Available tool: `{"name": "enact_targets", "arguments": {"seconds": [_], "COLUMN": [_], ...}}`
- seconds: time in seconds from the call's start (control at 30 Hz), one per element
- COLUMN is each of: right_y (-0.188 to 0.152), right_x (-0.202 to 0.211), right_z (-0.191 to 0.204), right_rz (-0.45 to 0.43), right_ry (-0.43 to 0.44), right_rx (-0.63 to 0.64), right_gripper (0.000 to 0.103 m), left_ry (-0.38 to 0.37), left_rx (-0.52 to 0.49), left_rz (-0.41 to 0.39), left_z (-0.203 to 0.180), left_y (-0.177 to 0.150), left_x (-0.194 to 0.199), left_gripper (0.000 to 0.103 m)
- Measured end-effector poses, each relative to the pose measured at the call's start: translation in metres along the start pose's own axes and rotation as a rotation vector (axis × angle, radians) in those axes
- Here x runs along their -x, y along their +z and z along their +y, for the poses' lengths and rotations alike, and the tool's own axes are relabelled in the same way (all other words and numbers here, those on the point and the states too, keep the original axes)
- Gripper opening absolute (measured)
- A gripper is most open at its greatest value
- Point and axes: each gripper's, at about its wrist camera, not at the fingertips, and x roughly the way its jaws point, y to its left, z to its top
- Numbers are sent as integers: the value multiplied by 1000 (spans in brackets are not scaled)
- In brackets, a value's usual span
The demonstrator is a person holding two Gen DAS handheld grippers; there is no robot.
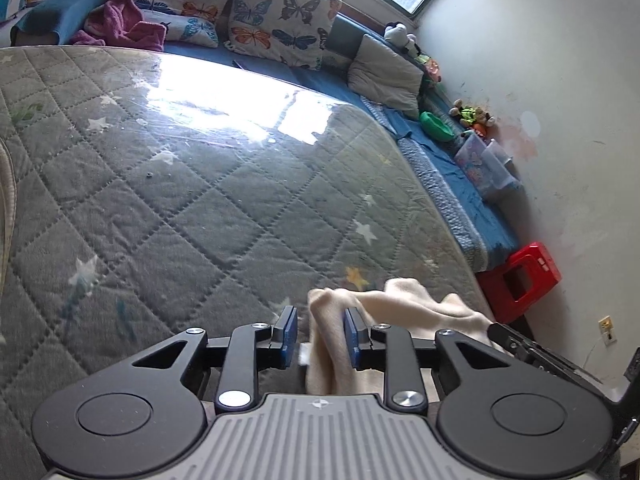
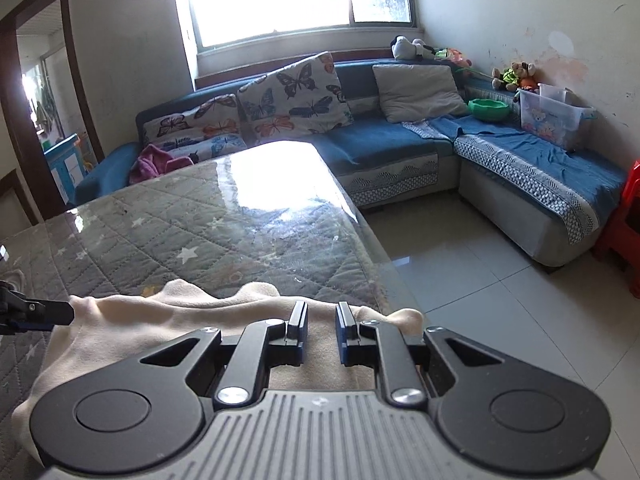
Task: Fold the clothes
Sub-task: 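Lay the folded edge down and open both grippers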
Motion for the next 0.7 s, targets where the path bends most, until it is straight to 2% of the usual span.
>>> {"name": "enact_targets", "arguments": {"seconds": [0.33, 0.5, 0.57, 0.63, 0.7], "right_y": [3, 3, 3, 1, -1], "right_x": [-10, -4, -1, 4, 8], "right_z": [-1, 3, 5, 7, 11], "right_rz": [14, 5, 2, -1, -5], "right_ry": [-10, -8, -9, -5, -11], "right_rx": [2, 17, 21, 23, 36], "right_gripper": [15, 21, 27, 37, 41], "left_ry": [21, 39, 45, 50, 57], "left_rx": [-9, -46, -67, -81, -100], "left_rz": [6, -4, -10, -16, -26], "left_z": [5, -1, -4, -7, -9], "left_y": [3, 2, 0, -2, -5], "left_x": [-4, 2, 6, 10, 14], "left_gripper": [28, 29, 30, 37, 37]}}
